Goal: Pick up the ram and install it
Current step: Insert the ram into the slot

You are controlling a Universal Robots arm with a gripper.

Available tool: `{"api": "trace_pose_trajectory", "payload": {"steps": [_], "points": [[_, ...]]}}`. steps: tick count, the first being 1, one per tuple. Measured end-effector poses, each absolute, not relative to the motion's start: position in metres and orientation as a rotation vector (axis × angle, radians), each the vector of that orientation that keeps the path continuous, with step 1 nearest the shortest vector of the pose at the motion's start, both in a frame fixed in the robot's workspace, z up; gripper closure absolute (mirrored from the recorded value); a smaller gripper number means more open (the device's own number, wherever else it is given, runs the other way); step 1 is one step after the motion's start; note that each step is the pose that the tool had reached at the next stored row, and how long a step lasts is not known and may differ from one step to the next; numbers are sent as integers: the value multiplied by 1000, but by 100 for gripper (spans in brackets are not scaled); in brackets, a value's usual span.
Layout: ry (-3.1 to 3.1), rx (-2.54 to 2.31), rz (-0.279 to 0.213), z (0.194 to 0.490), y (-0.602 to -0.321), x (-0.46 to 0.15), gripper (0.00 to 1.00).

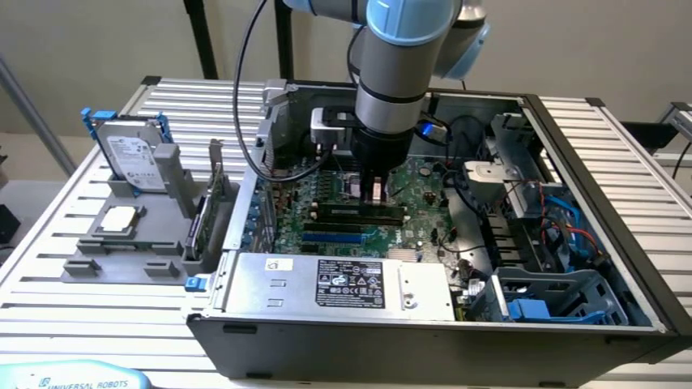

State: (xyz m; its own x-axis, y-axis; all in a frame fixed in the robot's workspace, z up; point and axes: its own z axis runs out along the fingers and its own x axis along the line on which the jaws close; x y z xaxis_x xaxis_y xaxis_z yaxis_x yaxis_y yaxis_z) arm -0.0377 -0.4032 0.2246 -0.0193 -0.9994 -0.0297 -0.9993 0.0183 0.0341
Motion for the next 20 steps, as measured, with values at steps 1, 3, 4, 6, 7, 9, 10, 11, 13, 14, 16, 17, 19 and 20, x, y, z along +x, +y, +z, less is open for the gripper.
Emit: {"api": "trace_pose_trajectory", "payload": {"steps": [1,3,4,6,7,9,10,11,13,14,16,17,19,20], "points": [[-2244,2197,-72,224,-403,-38,87],[-2248,2191,-71,224,-403,-38,87],[-2250,2189,-71,224,-403,-38,87],[-2252,2186,-71,225,-403,-38,87],[-2252,2186,-71,224,-403,-38,87],[-2253,2185,-71,224,-403,-38,87],[-2253,2185,-71,224,-403,-38,87],[-2254,2185,-71,224,-403,-38,87],[-2254,2184,-71,224,-403,-38,87],[-2254,2184,-71,224,-403,-38,85],[-2254,2184,-71,224,-403,-38,79],[-2254,2184,-71,224,-403,-38,72],[-2254,2184,-73,228,-403,-38,72],[-2253,2183,-74,232,-403,-38,72]]}}
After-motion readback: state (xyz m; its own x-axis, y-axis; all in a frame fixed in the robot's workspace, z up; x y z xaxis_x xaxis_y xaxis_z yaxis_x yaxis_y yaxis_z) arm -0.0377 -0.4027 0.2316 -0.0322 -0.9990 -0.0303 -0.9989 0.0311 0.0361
